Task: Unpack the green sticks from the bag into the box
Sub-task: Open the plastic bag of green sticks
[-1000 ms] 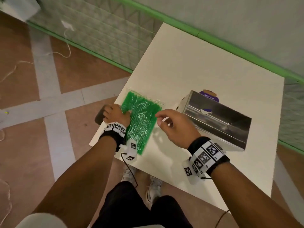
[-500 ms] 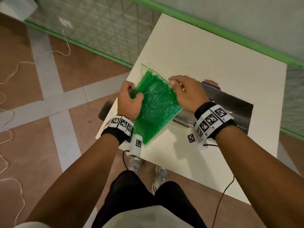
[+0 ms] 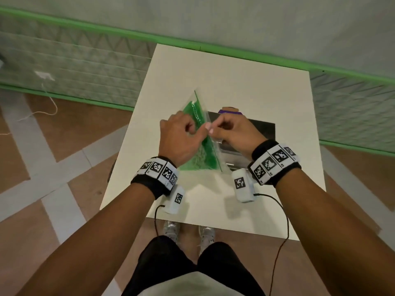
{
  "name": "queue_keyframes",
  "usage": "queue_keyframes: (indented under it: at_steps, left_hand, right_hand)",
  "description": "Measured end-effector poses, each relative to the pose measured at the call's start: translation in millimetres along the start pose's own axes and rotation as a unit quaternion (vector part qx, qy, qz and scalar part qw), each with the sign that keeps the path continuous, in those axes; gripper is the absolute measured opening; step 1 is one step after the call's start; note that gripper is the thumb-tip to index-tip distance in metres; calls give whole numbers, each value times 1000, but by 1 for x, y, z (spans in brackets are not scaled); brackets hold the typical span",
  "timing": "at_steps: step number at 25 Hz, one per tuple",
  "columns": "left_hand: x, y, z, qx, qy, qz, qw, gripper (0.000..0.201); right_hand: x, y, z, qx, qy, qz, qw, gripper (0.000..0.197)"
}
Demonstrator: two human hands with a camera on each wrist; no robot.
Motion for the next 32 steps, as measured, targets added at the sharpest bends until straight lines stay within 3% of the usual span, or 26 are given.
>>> queue_keyframes:
  at_steps: [3,8,11,15,20,22,25,27,30,32]
  left_hand:
    - [-14,-2,-11,7,-115,42,992,34]
    - [-10,1,-18,0,-86,28,996,26]
    - [1,-5,-2,36,-122,-6,992,22]
    - [8,-5,11,74,-133,-23,988,20]
    - [42,10,39,138,-179,-81,971,17]
    - [55,16,36,118,-194,-73,971,30]
    - [56,21,20,66,-204,-23,977,30]
    - [52,24,19,65,-269,-6,961,31]
    - [50,24,40,117,-316,-36,941,50]
    - [38,20,56,114,-210,37,970,77]
  right_hand:
    - [-1,-5,-1,-7,21,14,1000,14]
    - [0,-8,-10,-48,87,0,995,11]
    - [15,-4,-16,-63,5,-48,997,10]
    - [7,4,-22,-89,-47,-18,995,10]
    - [22,8,-25,-148,139,-28,979,31]
    - [28,11,-23,-159,148,-44,975,30]
    - [31,26,-17,-116,-6,-81,990,30]
    - [27,31,-14,-78,-59,-86,992,30]
    - [25,28,-14,-72,5,-85,994,40]
    - [27,27,-17,-79,73,-81,991,45]
Point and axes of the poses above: each hand's wrist, its own y-axis towards the middle knuckle, its own x-axis out of the back of the hand, z = x × y, the point moved 6 cm from there along y, towards the middle knuckle, and after that the axes turned 4 degrees about z, right-handed, at the moved point
